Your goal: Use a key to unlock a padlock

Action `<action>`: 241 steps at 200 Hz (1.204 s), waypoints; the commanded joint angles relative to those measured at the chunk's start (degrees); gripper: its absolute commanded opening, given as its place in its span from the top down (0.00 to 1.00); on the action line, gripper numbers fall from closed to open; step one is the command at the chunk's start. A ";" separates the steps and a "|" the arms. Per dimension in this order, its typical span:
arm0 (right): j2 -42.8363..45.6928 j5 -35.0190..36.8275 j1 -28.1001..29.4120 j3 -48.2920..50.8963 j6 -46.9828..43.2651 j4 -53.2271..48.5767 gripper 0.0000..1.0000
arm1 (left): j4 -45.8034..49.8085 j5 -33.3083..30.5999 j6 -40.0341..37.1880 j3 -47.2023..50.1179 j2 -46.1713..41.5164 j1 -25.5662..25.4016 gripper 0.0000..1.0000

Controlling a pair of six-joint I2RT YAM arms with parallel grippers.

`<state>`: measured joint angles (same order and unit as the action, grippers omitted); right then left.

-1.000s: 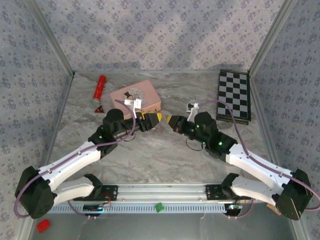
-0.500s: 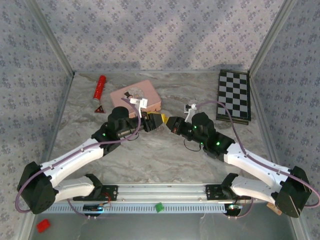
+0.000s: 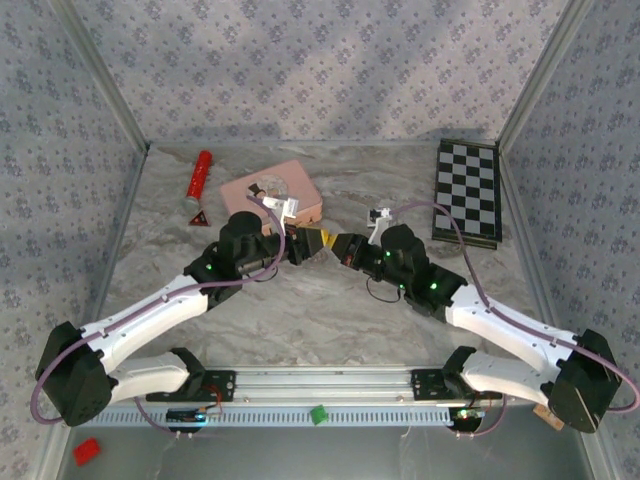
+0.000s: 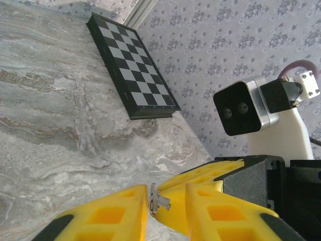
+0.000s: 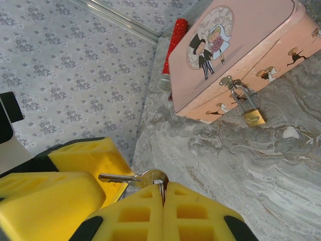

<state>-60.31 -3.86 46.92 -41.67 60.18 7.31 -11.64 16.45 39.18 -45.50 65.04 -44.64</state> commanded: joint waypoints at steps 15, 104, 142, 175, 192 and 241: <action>-0.15 0.30 0.17 -1.48 0.72 0.47 1.00 | -0.05 -0.58 -0.95 -1.75 -0.17 -0.26 0.77; -0.42 0.15 0.73 -1.47 1.08 1.13 1.00 | 1.10 -1.34 -1.00 -2.14 0.44 -0.26 0.83; -0.42 0.59 0.98 -1.57 0.98 0.86 1.00 | 1.01 -1.38 -0.99 -2.23 0.53 -0.23 0.86; -0.59 0.79 1.35 -1.63 0.60 0.87 1.00 | 1.20 -1.15 -1.12 -2.43 0.70 -0.27 0.93; -0.69 0.91 1.42 -1.75 0.49 0.87 1.00 | 1.39 -1.16 -1.13 -2.54 0.73 -0.24 0.98; 2.57 3.36 1.26 -2.46 -8.00 -5.73 0.36 | 3.21 -3.23 -1.17 -2.76 -1.64 0.16 1.00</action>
<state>-60.45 -2.74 47.79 -41.82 59.02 6.52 -9.65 14.72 38.79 -45.78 65.04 -44.64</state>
